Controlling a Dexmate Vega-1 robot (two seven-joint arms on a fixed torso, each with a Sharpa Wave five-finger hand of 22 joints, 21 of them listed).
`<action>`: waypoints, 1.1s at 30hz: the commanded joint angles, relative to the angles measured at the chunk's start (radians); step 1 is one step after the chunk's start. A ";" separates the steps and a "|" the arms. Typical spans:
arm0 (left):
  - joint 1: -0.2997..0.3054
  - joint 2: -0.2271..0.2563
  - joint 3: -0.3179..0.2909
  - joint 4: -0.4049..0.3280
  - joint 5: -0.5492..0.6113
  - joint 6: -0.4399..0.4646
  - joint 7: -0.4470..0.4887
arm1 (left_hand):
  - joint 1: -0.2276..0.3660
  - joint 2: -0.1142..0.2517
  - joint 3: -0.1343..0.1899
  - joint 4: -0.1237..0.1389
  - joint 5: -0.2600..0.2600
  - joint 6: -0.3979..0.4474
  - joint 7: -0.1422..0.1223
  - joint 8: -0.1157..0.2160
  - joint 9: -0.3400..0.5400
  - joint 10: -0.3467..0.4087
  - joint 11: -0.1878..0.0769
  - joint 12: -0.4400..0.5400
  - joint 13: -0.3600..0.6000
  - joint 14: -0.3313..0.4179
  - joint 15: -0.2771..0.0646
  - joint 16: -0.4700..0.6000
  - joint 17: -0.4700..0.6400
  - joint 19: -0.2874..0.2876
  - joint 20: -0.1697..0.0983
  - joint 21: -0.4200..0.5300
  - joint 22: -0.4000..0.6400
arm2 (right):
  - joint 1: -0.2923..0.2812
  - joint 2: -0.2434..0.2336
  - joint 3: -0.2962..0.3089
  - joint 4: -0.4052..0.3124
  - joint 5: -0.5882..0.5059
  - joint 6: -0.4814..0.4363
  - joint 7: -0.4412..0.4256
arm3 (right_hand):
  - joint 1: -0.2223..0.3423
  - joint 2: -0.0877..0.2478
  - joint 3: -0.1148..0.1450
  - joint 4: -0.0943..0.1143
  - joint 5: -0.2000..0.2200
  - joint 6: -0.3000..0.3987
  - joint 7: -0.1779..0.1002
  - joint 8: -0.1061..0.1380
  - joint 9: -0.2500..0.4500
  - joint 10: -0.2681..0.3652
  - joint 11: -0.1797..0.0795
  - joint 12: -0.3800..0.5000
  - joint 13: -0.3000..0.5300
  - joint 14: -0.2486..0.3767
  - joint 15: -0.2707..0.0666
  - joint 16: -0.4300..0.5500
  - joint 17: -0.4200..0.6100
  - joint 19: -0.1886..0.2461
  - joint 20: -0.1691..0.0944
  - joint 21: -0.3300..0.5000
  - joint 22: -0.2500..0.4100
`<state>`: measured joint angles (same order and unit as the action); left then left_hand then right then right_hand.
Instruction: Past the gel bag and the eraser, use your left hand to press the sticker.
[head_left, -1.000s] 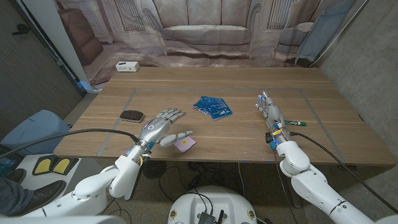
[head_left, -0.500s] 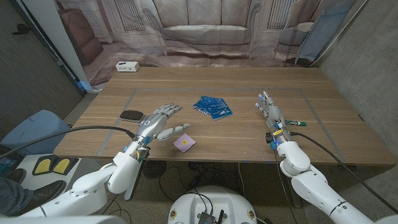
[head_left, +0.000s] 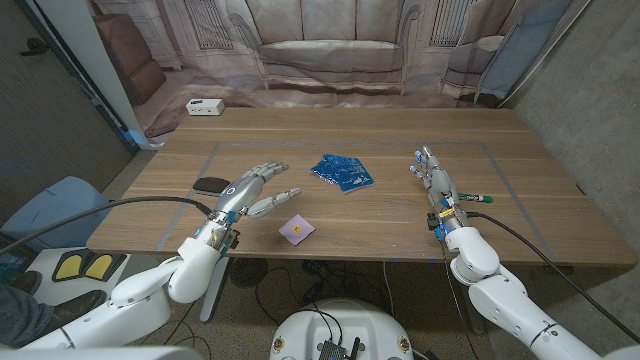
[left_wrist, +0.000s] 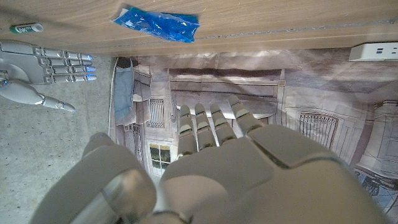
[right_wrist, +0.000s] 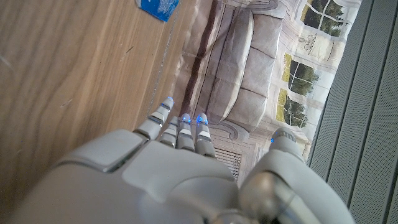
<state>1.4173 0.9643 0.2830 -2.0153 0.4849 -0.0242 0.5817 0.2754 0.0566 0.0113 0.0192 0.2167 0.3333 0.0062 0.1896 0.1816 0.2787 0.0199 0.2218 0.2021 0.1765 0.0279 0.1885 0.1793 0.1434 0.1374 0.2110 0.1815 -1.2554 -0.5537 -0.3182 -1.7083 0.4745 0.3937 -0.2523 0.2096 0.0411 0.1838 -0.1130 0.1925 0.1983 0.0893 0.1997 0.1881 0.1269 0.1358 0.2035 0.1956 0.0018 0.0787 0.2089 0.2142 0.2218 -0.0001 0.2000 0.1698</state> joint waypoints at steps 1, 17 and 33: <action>-0.025 -0.044 -0.031 0.022 -0.089 -0.063 -0.039 | 0.010 0.004 0.001 -0.004 0.000 0.002 0.012 0.007 0.001 0.001 0.007 0.002 0.005 0.004 0.005 0.003 0.002 0.003 -0.001 -0.004 0.001 | -0.005 -0.009 0.003 -0.010 0.000 0.005 0.011 | -0.004 0.004 -0.005 -0.002 -0.003 0.005 0.000 -0.002 0.002 0.005 0.003 0.004 0.003 0.001 0.005 0.002 0.001 0.008 0.003 -0.002 0.003; -0.087 -0.135 -0.025 0.077 -0.190 -0.112 -0.072 | 0.020 0.010 0.004 -0.010 -0.006 -0.058 0.028 -0.013 0.001 0.003 -0.002 0.001 0.002 0.021 0.001 0.006 0.001 0.016 -0.023 -0.003 0.000 | 0.001 -0.027 0.012 -0.027 0.005 -0.004 0.026 | -0.004 0.005 -0.006 -0.002 -0.003 0.005 -0.001 -0.003 0.002 0.006 0.000 0.004 0.003 0.002 0.004 0.002 0.001 0.008 0.002 -0.002 0.003; -0.149 -0.209 -0.022 0.124 -0.299 -0.124 -0.096 | 0.025 0.013 0.006 -0.014 -0.008 -0.053 0.036 -0.006 0.000 0.004 -0.001 -0.001 0.001 0.023 0.000 0.005 0.001 0.013 -0.026 -0.006 0.000 | 0.021 -0.037 0.025 -0.008 0.041 -0.009 0.057 | -0.004 0.005 -0.007 -0.003 -0.003 0.008 0.000 -0.002 0.002 0.009 -0.001 0.004 0.003 0.003 0.004 0.002 0.001 0.009 0.003 -0.003 0.003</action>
<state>1.3161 0.8054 0.2547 -1.9308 0.2649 -0.1282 0.5086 0.2861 0.0674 0.0114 0.0110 0.2089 0.2782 0.0392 0.1771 0.1817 0.2787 0.0197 0.2219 0.2015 0.1914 0.0303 0.1885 0.1765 0.1505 0.1192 0.2069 0.1816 -1.2429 -0.5803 -0.3038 -1.7230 0.4964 0.3883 -0.2116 0.2096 0.0411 0.1798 -0.1171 0.1925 0.1983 0.0893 0.1997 0.1882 0.1268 0.1358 0.2035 0.1956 0.0017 0.0785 0.2089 0.2142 0.2217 0.0000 0.2000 0.1698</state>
